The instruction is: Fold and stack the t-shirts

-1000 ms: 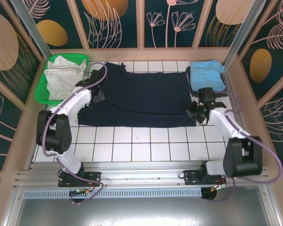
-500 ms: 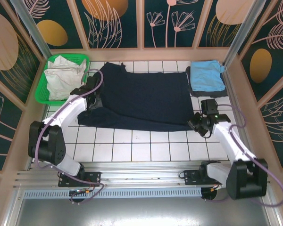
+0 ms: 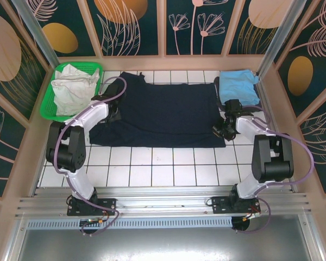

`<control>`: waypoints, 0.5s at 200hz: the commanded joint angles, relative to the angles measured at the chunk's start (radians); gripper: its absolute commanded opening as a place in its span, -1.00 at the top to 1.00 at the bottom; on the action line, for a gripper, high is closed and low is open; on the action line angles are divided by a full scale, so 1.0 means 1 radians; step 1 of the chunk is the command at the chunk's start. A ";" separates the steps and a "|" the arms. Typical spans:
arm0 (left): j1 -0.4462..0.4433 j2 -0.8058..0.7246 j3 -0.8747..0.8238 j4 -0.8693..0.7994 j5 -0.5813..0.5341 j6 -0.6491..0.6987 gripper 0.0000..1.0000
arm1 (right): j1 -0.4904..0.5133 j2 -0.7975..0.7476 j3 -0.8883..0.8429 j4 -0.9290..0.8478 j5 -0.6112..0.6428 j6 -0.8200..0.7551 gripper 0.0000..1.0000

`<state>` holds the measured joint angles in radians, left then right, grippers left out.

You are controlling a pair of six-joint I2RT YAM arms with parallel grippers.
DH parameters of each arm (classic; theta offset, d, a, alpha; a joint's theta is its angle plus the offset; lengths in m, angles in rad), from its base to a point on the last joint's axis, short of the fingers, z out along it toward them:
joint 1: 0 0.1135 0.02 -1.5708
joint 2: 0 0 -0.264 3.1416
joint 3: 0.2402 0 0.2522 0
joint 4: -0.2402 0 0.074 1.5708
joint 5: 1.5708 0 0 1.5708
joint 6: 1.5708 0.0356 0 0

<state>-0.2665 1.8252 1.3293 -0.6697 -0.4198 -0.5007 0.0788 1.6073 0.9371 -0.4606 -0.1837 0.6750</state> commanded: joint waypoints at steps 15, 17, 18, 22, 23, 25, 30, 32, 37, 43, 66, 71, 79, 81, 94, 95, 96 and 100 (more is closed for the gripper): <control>0.018 0.042 0.038 -0.030 -0.040 0.012 1.00 | -0.022 0.039 0.033 0.002 0.029 -0.036 1.00; 0.019 0.043 0.040 -0.031 -0.042 0.012 1.00 | -0.023 0.039 0.033 0.002 0.029 -0.037 1.00; 0.018 0.044 0.040 -0.032 -0.042 0.013 1.00 | -0.023 0.040 0.033 0.002 0.029 -0.037 1.00; 0.020 0.050 0.042 -0.031 -0.042 0.013 1.00 | -0.024 0.044 0.035 0.003 0.027 -0.039 1.00; 0.021 0.050 0.043 -0.032 -0.042 0.013 1.00 | -0.025 0.045 0.035 0.003 0.026 -0.040 1.00; 0.022 0.053 0.045 -0.033 -0.042 0.013 1.00 | -0.026 0.046 0.035 0.004 0.026 -0.039 1.00; 0.024 0.058 0.048 -0.031 -0.042 0.013 1.00 | -0.027 0.050 0.035 0.006 0.024 -0.041 1.00; 0.024 0.059 0.049 -0.031 -0.041 0.013 1.00 | -0.027 0.051 0.035 0.007 0.024 -0.041 1.00; 0.026 0.064 0.052 -0.031 -0.039 0.014 1.00 | -0.027 0.057 0.039 0.009 0.025 -0.043 1.00; 0.027 0.069 0.057 -0.032 -0.038 0.014 1.00 | -0.026 0.062 0.041 0.010 0.026 -0.044 1.00; 0.031 0.085 0.070 -0.033 -0.039 0.015 1.00 | -0.026 0.088 0.064 0.004 0.025 -0.054 0.94; 0.031 0.087 0.070 -0.033 -0.040 0.014 1.00 | -0.026 0.092 0.069 0.002 0.026 -0.055 0.92; 0.033 0.091 0.073 -0.034 -0.044 0.014 1.00 | -0.027 0.094 0.076 0.000 0.024 -0.058 0.91; 0.032 0.092 0.073 -0.035 -0.045 0.014 1.00 | -0.028 0.096 0.079 0.000 0.024 -0.059 0.91; 0.034 0.093 0.068 -0.035 -0.045 0.013 1.00 | -0.028 0.101 0.100 -0.008 0.030 -0.064 0.91; 0.034 0.093 0.067 -0.035 -0.045 0.013 1.00 | -0.028 0.101 0.102 -0.008 0.030 -0.064 0.91; 0.034 0.094 0.067 -0.035 -0.045 0.013 1.00 | -0.028 0.102 0.104 -0.010 0.030 -0.065 0.91; 0.036 0.094 0.063 -0.033 -0.045 0.013 1.00 | -0.029 0.103 0.113 -0.017 0.031 -0.069 0.90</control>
<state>-0.2466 1.9015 1.3750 -0.6788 -0.4290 -0.5003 0.0643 1.6924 0.9878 -0.4568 -0.1814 0.6334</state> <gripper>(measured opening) 0.054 0.055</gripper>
